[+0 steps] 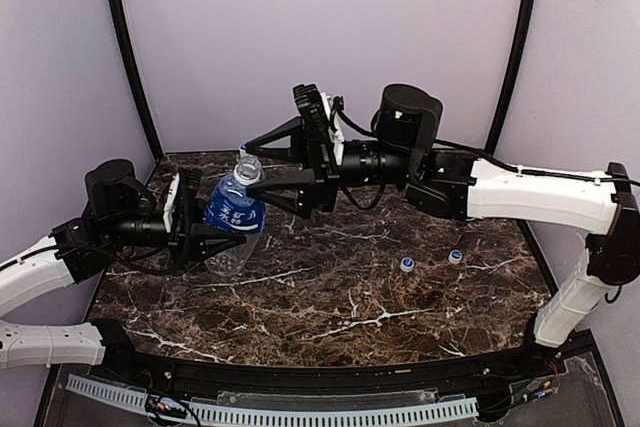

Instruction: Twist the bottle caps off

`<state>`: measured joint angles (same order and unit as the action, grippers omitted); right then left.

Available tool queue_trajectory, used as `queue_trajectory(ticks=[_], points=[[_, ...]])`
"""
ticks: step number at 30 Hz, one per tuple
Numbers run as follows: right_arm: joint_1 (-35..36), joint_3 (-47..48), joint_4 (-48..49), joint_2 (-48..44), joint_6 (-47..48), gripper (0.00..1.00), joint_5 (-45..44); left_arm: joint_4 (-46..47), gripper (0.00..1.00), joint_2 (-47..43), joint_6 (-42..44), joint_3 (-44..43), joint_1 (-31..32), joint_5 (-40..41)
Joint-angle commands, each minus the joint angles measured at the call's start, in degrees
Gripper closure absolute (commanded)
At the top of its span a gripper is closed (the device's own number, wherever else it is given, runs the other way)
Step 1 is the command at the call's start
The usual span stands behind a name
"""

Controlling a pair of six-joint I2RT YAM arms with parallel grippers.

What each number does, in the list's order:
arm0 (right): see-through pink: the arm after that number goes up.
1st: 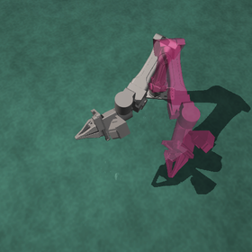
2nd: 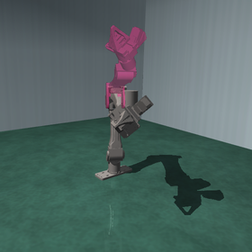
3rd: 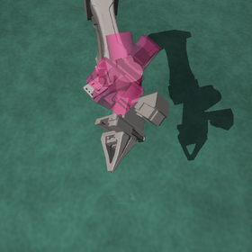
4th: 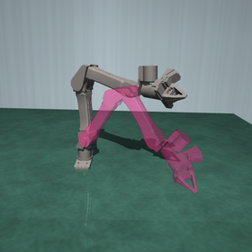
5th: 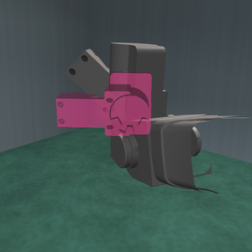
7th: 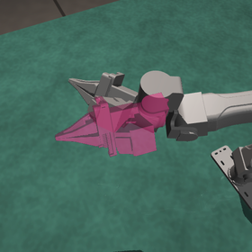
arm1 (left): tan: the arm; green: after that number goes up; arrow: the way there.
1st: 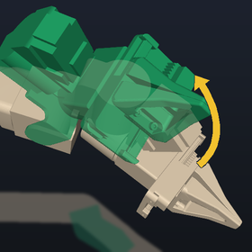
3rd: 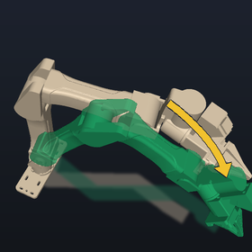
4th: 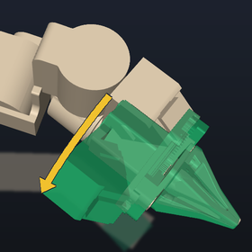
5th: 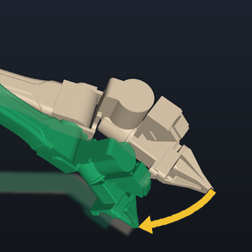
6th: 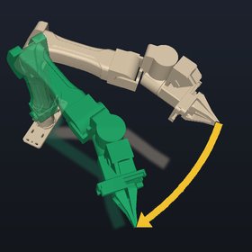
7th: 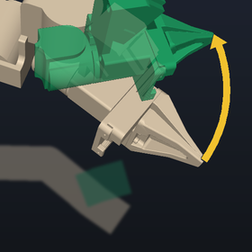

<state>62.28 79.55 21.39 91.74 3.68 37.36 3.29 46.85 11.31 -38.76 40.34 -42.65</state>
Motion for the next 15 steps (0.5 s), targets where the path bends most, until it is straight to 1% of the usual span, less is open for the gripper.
queue_trajectory(ticks=[1,3,6,10,13,15], points=[[0.7,2.9,0.1,2.3,-1.2,0.34,1.2,1.3,0.77,-0.1,-0.4,-0.4,-0.3,-1.1],[0.8,3.4,0.1,2.6,-1.4,0.42,1.7,1.3,0.77,-0.1,-0.3,-0.1,-0.3,-1.1],[0.8,4.2,-0.6,3.2,-1.3,0.56,2.2,1.4,0.77,-0.2,-0.2,0.3,-0.3,-1.2],[0.8,4.9,-2.2,3.6,-1.2,0.69,2.9,1.4,0.77,-0.3,-0.1,0.4,-0.3,-0.8],[0.9,5.2,-3.1,3.5,-1.2,0.92,3.0,1.2,0.77,-0.2,0.2,0.7,-0.3,-0.7],[1.0,5.4,-4.6,3.3,-0.9,0.99,2.1,1.1,0.63,-0.3,0.3,0.9,-0.3,-0.3]])
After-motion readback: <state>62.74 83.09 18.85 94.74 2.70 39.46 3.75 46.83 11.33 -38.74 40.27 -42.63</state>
